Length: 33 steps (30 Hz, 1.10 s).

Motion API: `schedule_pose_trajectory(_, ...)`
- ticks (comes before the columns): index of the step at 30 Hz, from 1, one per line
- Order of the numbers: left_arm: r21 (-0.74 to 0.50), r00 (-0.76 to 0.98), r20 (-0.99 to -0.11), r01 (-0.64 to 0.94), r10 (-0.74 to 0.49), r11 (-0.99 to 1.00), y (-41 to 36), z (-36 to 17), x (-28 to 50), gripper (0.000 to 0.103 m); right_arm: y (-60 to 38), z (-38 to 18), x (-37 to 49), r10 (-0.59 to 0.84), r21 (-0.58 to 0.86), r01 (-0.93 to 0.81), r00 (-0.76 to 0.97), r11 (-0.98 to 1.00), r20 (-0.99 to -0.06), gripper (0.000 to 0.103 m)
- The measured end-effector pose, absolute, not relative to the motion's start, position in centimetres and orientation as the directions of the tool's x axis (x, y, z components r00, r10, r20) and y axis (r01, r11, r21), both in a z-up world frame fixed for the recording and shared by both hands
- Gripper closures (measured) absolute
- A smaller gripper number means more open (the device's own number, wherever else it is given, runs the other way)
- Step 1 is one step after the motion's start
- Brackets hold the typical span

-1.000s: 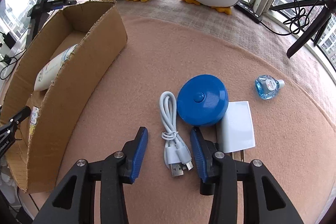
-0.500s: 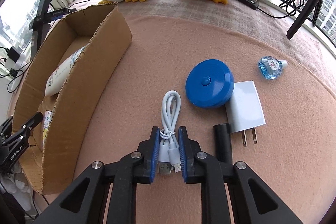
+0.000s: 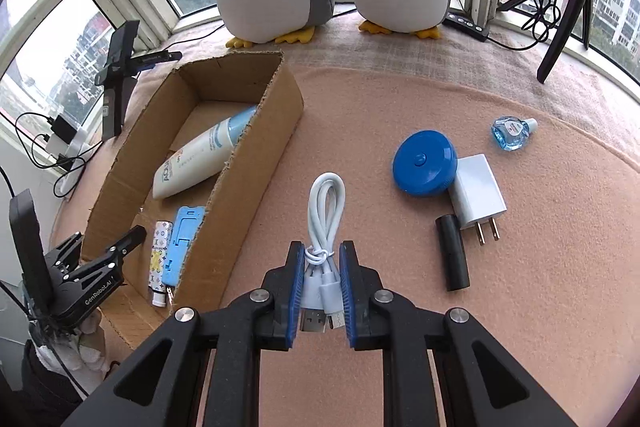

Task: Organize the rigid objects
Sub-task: 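Carry the USB cable with the right tool into the box and release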

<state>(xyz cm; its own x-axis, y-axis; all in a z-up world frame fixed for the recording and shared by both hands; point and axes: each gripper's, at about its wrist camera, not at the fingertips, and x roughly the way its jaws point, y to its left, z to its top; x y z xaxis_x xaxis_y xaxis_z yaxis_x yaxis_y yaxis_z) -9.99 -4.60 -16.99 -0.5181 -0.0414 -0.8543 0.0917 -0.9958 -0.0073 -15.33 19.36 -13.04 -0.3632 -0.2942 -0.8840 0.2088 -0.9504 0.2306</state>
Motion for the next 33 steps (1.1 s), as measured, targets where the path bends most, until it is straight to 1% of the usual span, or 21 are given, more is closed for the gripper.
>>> schedule_pose_trajectory(6, -0.008, -0.518, -0.854, 0.091, -0.041, -0.996, -4.5, -16.9, -10.0, 0.061, 16.4, -10.0, -15.2, -0.343, 0.246, 0.276, -0.395, -0.929, -0.852, 0.087)
schedule_pose_trajectory(11, -0.007, -0.519, -0.854, 0.091, -0.041, -0.996, -4.5, -17.0, -10.0, 0.061, 13.6, -9.1, -15.2, -0.378, 0.255, 0.329, -0.392, -0.909, -0.839, 0.087)
schedule_pose_trajectory(20, -0.008, -0.520, -0.853, 0.092, -0.041, -0.996, -4.5, -16.9, -9.9, 0.061, 9.8, -9.7, -15.6, -0.389, 0.245, 0.380, -0.369, -0.892, -0.844, 0.087)
schedule_pose_trajectory(33, -0.008, -0.520, -0.853, 0.092, -0.041, -0.996, -4.4, -16.8, -9.8, 0.061, 8.0, -11.8, -16.7, -0.375, 0.237, 0.387, -0.335, -0.891, -0.864, 0.087)
